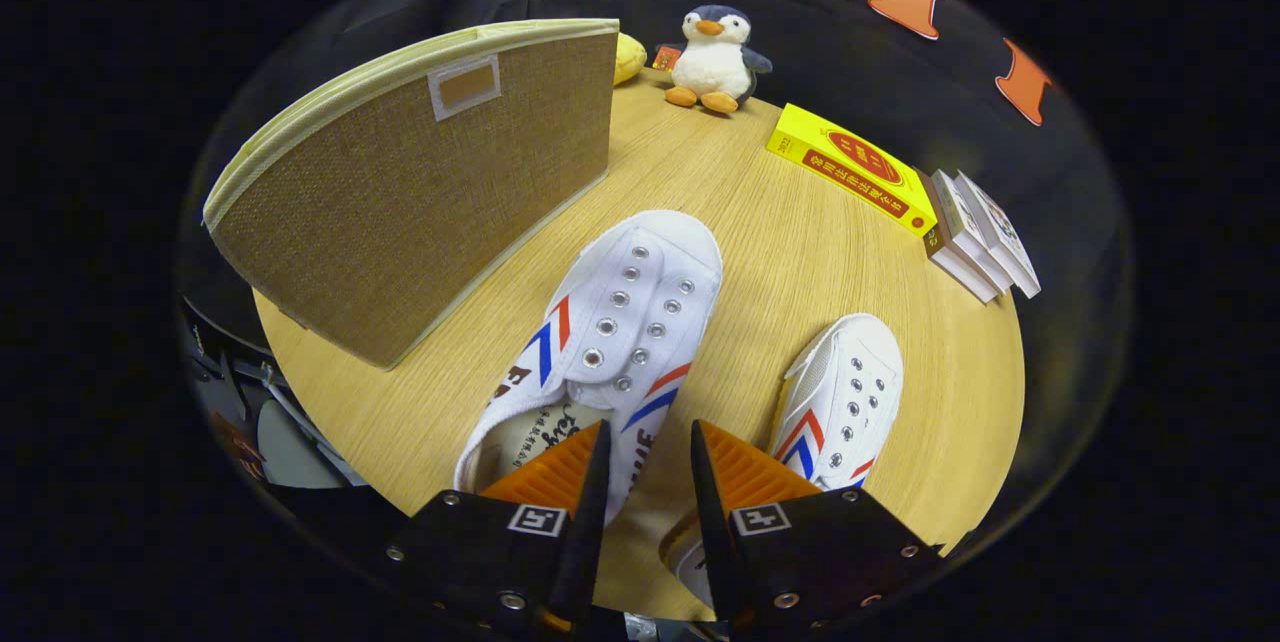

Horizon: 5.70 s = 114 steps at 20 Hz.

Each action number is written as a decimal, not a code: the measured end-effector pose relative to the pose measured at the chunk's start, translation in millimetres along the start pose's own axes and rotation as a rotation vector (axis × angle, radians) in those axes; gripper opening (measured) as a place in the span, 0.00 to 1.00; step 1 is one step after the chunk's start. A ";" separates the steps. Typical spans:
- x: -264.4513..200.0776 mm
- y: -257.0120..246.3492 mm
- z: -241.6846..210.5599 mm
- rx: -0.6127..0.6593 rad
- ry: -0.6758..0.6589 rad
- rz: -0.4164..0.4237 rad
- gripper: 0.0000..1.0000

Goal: Open the storage box then place both shoes into the box .Put the left shoe in first, then the right shoe, with the right side of both shoes facing outward in a uniform manner.

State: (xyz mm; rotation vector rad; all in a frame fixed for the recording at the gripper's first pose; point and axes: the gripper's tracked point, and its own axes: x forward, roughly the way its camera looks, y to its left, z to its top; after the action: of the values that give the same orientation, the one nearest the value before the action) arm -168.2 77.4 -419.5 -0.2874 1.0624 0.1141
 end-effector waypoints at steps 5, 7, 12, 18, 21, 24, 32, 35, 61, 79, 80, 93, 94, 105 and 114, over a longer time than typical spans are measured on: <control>4.6 3.7 9.4 0.015 -0.102 -0.017 0.39; 6.2 7.1 7.8 0.042 -0.115 -0.008 0.31; 9.2 12.1 3.9 0.145 -0.062 0.046 0.27; 9.7 15.2 -0.2 0.374 0.067 0.119 0.05; 9.7 15.8 -0.4 0.446 0.082 0.147 0.01; -0.9 28.7 14.3 0.573 0.060 0.240 0.01; -28.6 32.5 62.3 0.769 -0.017 0.352 0.00; -49.8 20.9 98.0 0.773 -0.095 0.354 0.00; -33.8 171.4 217.5 0.479 0.077 0.379 0.00; 9.6 223.9 181.5 0.492 0.387 0.479 0.36; 3.2 224.5 187.1 0.505 0.367 0.513 0.42; -88.3 119.2 228.3 0.674 -0.050 0.694 0.85; -88.9 101.0 222.7 0.692 -0.072 0.665 0.86; -47.5 -69.6 48.2 0.672 -0.029 0.137 0.89; -32.0 -91.2 -56.2 0.493 0.111 -0.039 0.89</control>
State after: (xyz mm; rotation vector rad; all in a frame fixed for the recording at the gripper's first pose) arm -210.2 -24.5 -400.8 0.1327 1.1575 -0.2008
